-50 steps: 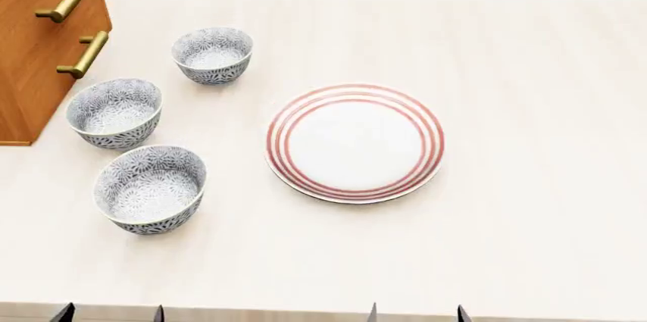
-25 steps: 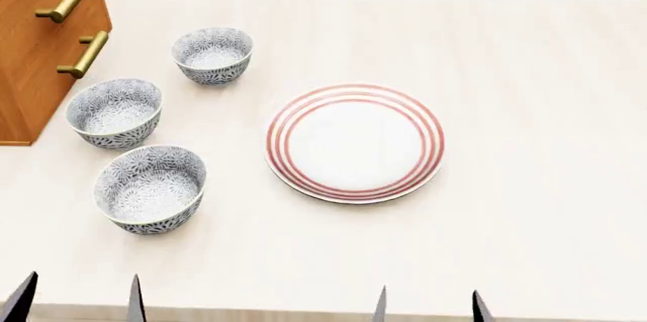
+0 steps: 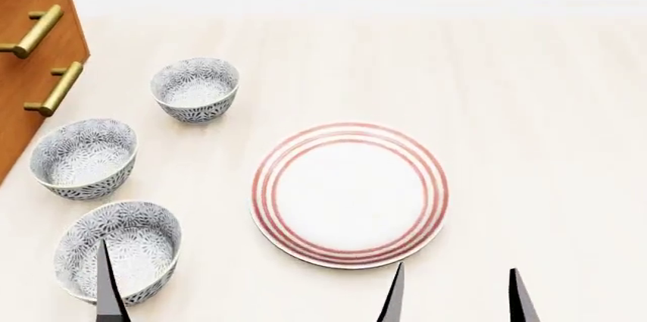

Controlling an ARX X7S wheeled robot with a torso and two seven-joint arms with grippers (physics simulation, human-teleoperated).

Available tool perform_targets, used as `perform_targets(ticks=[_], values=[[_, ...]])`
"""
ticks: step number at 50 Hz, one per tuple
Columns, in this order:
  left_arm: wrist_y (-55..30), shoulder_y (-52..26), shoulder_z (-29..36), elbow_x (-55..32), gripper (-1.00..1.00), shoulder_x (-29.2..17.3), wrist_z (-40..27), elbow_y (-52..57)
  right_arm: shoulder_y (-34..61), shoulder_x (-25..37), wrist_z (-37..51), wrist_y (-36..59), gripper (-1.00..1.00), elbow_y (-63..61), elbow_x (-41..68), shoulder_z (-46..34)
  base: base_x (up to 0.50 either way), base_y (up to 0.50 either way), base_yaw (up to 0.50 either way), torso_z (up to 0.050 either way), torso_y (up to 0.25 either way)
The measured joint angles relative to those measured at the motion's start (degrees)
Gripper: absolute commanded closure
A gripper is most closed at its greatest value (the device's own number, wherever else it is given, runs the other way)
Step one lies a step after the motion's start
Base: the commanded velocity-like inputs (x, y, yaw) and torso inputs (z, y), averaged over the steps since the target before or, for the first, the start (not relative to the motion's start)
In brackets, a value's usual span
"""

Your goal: Pick up the bowl and put it in the front on the plate.

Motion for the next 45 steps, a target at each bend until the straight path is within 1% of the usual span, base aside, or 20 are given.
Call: perform_targets(ticks=[43, 45], values=[[-1.0, -0.4, 2.3, 0.5, -1.0, -2.1, -2.8, 2.2, 0.3, 2.8, 3.5, -2.3, -1.0, -1.4, -0.9, -2.9, 0.5, -0.03, 0.0, 0.0, 0.0], [-0.9, -0.4, 2.5, 0.5, -1.0, -2.2, -3.0, 2.1, 0.3, 2.9, 3.6, -2.6, -1.0, -1.3, -0.8, -3.0, 0.16, -0.01, 0.0, 0.0, 0.0]])
